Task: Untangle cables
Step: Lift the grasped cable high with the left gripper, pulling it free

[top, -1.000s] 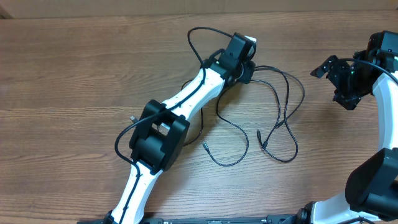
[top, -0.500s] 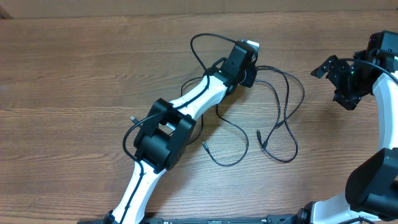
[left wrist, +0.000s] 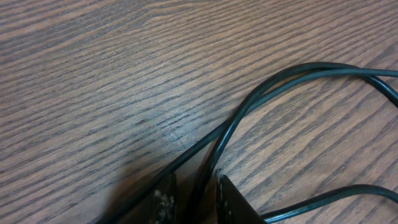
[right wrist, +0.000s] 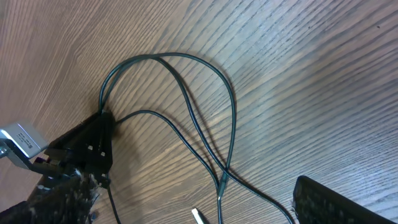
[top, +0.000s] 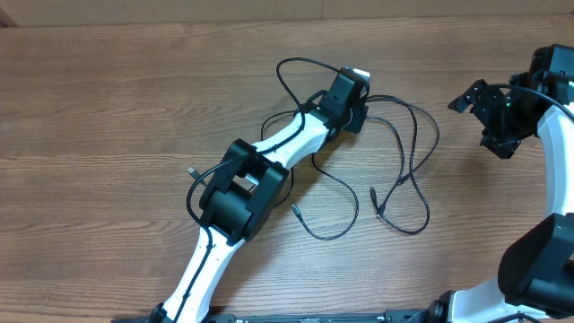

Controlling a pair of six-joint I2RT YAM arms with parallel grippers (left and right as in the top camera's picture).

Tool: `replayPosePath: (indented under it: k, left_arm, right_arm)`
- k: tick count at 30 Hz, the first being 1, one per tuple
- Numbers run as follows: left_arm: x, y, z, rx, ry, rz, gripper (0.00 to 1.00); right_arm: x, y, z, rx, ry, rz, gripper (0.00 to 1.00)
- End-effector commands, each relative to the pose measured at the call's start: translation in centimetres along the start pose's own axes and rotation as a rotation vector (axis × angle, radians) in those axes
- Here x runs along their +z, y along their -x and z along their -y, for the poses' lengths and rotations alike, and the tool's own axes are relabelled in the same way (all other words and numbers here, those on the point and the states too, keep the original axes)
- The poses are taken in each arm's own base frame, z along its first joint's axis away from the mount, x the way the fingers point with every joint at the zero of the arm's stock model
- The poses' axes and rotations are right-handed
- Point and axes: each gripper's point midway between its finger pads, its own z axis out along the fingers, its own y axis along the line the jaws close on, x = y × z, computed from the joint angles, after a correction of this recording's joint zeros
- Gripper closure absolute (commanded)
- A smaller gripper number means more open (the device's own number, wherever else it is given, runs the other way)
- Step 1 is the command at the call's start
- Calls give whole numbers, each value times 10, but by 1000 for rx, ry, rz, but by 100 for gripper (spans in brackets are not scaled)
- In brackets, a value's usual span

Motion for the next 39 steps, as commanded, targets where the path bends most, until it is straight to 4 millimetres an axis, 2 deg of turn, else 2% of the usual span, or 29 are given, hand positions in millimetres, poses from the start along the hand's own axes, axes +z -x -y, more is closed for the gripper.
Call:
replayPosePath:
  k: [1, 3, 6, 8, 9, 11, 13, 15, 16, 21, 22, 26, 30, 35, 37, 39]
  left_arm:
    - [15, -24, 0, 25, 14, -46, 80]
    - [15, -24, -1, 25, 19, -44, 96]
    - [13, -8, 2, 25, 9, 9, 96]
    - [0, 18, 3, 18, -1, 72, 96]
    - [-14, 39, 6, 16, -8, 115, 96]
    - [-35, 62, 9, 14, -12, 162, 96]
    - [-73, 98, 16, 12, -29, 241, 96]
    - [-103, 122, 22, 12, -41, 298, 96]
    - [-135, 143, 27, 12, -53, 349, 96]
    - [-228, 196, 38, 23, -84, 521, 96]
    - [-256, 209, 41, 42, -90, 577, 96]
    - [-331, 239, 49, 74, -108, 731, 96]
    - [-394, 257, 53, 119, -108, 863, 96]
    - [-438, 272, 53, 140, -98, 987, 96]
    - [-449, 278, 45, 124, -45, 1035, 96]
    - [-458, 283, 27, 81, 54, 1071, 96]
  right_arm:
    - [-3, 0, 1, -6, -2, 10, 0]
    - [-3, 0, 1, -6, -2, 10, 0]
    - [-3, 0, 1, -6, -2, 10, 0]
    - [-3, 0, 1, -6, -2, 10, 0]
    - [-3, 0, 1, -6, -2, 10, 0]
    - [-3, 0, 1, -6, -2, 10, 0]
    - [-3, 0, 1, -6, -2, 10, 0]
    - [-3, 0, 1, -6, -2, 10, 0]
    - [-3, 0, 1, -6, -2, 10, 0]
    - [-3, 0, 1, -6, -2, 10, 0]
    - [-3, 0, 1, -6, -2, 10, 0]
    - [-3, 0, 1, -6, -3, 10, 0]
    - [-3, 0, 1, -6, -3, 10, 0]
    - [-3, 0, 1, -6, -2, 10, 0]
    - [-3, 0, 1, -6, -2, 10, 0]
    - [-3, 0, 1, -6, -2, 10, 0]
